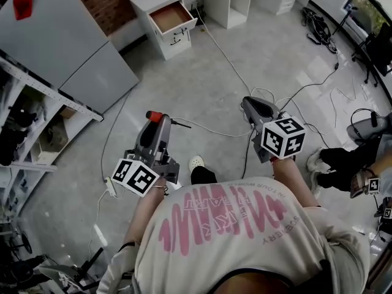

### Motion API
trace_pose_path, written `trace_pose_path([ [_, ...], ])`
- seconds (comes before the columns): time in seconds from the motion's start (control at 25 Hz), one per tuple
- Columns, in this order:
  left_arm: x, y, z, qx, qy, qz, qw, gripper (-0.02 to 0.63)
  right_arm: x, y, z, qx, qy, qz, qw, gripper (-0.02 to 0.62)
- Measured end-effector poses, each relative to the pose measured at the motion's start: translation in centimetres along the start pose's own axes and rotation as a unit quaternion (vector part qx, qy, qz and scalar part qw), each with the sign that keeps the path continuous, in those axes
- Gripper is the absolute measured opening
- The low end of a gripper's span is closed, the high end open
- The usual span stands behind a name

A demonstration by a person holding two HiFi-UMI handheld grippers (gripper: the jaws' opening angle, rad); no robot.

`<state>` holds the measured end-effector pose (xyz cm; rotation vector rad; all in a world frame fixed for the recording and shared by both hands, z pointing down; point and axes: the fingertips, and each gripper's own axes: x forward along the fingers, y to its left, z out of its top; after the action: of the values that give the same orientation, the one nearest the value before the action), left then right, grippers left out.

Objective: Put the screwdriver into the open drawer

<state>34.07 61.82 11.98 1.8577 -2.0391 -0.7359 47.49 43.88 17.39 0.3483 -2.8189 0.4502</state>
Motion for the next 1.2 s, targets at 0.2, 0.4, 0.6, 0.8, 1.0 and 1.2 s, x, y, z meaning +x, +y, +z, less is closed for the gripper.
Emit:
trace_pose_path([
  [0.2, 4.4, 3.7, 3.4, 0.013, 0.005, -0.015, 0.9998, 0.112, 5.6, -0.3, 2.5, 0.008, -0.002, 0.003, 1.0, 0.011],
  [0.4, 7.2, 8.2, 6.7, 0.013, -0.001, -0.013, 0.9998, 0.112, 11.7, 0.3, 4.7, 0.006, 0.002, 0.014, 1.0, 0.011],
  [0.6, 9.0, 12.2, 9.9, 0.02, -0.008, -0.015, 0.9997, 0.11, 16.7, 0.7, 8.3, -0.012, -0.018, 0.016, 1.0, 0.011],
  [0.8, 9.8, 14.5, 10.3, 0.016, -0.012, -0.026, 0.9995, 0.11, 19.8, 1.1, 7.5, -0.028, 0.0, 0.018, 0.999, 0.011],
  [1.0, 10.2, 16.4, 8.9, 0.002, -0.002, -0.018, 0.9998, 0.11, 21.5, 0.8, 5.9, -0.017, 0.018, 0.022, 0.999, 0.011],
  [1.2, 10.3, 17.6, 8.1, -0.003, 0.004, -0.008, 1.0, 0.11, 22.9, 0.4, 5.0, 0.001, 0.021, 0.027, 0.999, 0.011],
])
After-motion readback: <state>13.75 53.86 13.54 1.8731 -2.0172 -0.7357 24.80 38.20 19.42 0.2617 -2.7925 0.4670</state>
